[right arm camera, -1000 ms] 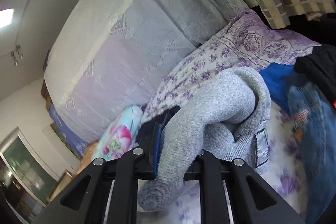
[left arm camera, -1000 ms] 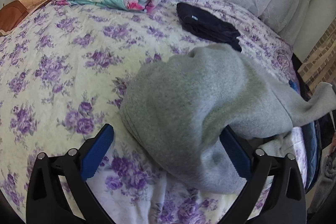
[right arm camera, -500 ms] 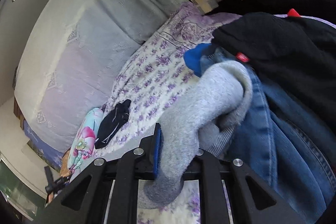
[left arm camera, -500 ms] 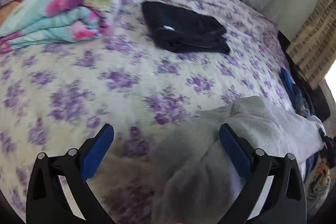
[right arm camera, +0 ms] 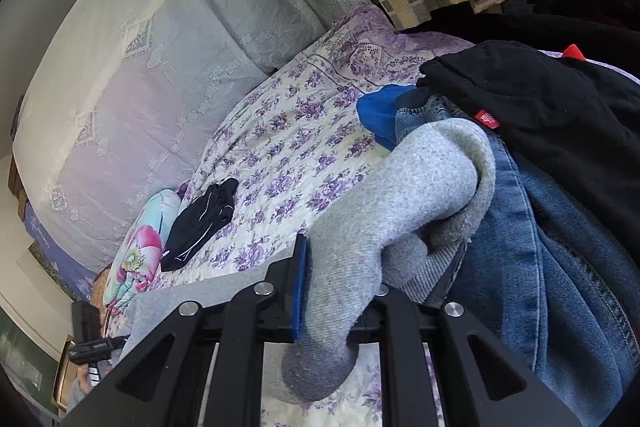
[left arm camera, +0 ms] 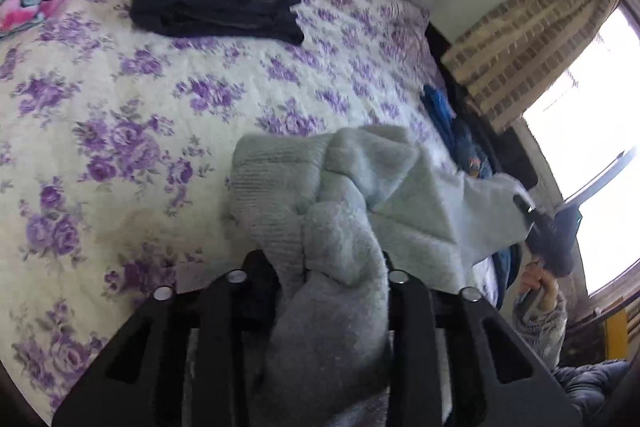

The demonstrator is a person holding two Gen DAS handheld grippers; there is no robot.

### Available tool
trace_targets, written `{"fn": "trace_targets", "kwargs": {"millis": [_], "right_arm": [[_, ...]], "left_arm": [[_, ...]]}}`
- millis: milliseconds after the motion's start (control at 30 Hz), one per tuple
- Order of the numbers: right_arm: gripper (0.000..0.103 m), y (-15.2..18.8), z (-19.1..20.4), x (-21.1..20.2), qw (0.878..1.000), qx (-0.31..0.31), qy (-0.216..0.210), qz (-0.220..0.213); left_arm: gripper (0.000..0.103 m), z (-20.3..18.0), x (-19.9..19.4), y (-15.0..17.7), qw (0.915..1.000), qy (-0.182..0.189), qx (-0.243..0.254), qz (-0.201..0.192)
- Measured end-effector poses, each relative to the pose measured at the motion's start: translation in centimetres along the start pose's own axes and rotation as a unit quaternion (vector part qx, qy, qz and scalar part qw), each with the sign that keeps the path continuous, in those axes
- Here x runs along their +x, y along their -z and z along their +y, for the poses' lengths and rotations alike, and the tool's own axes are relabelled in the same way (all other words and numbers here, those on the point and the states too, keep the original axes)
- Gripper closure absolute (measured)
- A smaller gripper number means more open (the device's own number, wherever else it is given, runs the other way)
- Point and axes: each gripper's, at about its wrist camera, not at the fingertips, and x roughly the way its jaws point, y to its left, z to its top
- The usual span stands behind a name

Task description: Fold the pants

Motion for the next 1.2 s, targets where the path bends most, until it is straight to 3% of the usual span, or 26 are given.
{"fn": "trace_targets", "kwargs": {"millis": [100,200,267,333,400,467,533,567,600,633,667,700,767,833,867,933,967,1100,1200], "right_arm": [[0.089,-0.2,1.1,0.3,1.0,-0.005,-0.017,-0.001],[0.089,-1.0,3.0,1.4,0.999,-0.011,-0.051,0.004],[0.089,-2.0,5.6,3.0,0.995,-0.028,-0.095,0.016],[0.089,-3.1,9.5,5.4,0.987,-0.066,-0.141,0.028],[0.089,-3.8,13.7,8.3,0.978,-0.113,-0.173,0.03],[0.089,-3.9,17.3,11.9,0.971,-0.14,-0.194,0.03],[0.089,-2.9,19.7,15.5,0.965,-0.167,-0.202,0.034],[0.088,-1.9,20.1,17.6,0.964,-0.17,-0.195,0.054],[0.086,-0.7,20.0,20.0,0.965,-0.164,-0.181,0.099],[0.084,1.1,19.1,23.0,0.961,-0.138,-0.155,0.181],[0.076,2.4,18.0,24.5,0.958,-0.109,-0.139,0.227],[0.075,3.5,16.6,25.2,0.955,-0.079,-0.129,0.254],[0.075,4.5,14.8,23.9,0.959,-0.068,-0.117,0.247],[0.074,4.3,14.8,21.1,0.964,-0.101,-0.108,0.22],[0.071,4.3,15.3,19.5,0.966,-0.127,-0.101,0.204],[0.065,4.9,17.3,16.1,0.961,-0.185,-0.101,0.177],[0.06,5.5,18.3,14.6,0.956,-0.21,-0.11,0.172],[0.05,11.6,23.3,9.2,0.917,-0.311,-0.171,0.184],[0.05,18.4,27.7,5.8,0.863,-0.41,-0.214,0.205]], "left_arm": [[0.087,0.3,-4.7,0.2,0.9975,-0.001,-0.012,-0.069],[0.089,0.7,-10.0,0.0,0.9879,-0.036,-0.031,-0.148],[0.09,1.4,-14.8,0.3,0.9737,-0.035,-0.07,-0.214],[0.09,1.6,-20.1,0.9,0.9546,-0.063,-0.078,-0.281],[0.089,0.9,-23.9,1.3,0.9301,-0.137,-0.053,-0.337],[0.089,0.5,-25.8,1.7,0.9073,-0.204,-0.038,-0.366],[0.085,0.7,-26.0,2.4,0.8889,-0.275,-0.017,-0.366],[0.082,1.5,-24.9,2.8,0.8809,-0.324,-0.012,-0.345],[0.072,3.2,-23.7,3.3,0.8845,-0.348,-0.026,-0.309],[0.058,5.4,-22.7,4.0,0.8912,-0.362,-0.051,-0.268],[0.056,8.3,-21.3,4.9,0.896,-0.371,-0.099,-0.223],[0.056,10.6,-20.6,6.0,0.9008,-0.362,-0.139,-0.196],[0.053,13.8,-20.2,8.1,0.9105,-0.312,-0.19,-0.193],[0.049,13.8,-21.3,8.6,0.9134,-0.289,-0.186,-0.218],[0.044,13.3,-21.8,8.4,0.9102,-0.296,-0.178,-0.229],[0.012,12.4,-22.4,8.5,0.895,-0.318,-0.172,-0.261],[0.011,12.1,-22.7,8.8,0.8882,-0.322,-0.173,-0.279],[0.011,13.2,-23.5,10.6,0.8835,-0.298,-0.201,-0.3],[0.011,14.9,-23.5,12.2,0.878,-0.279,-0.239,-0.307]]}}
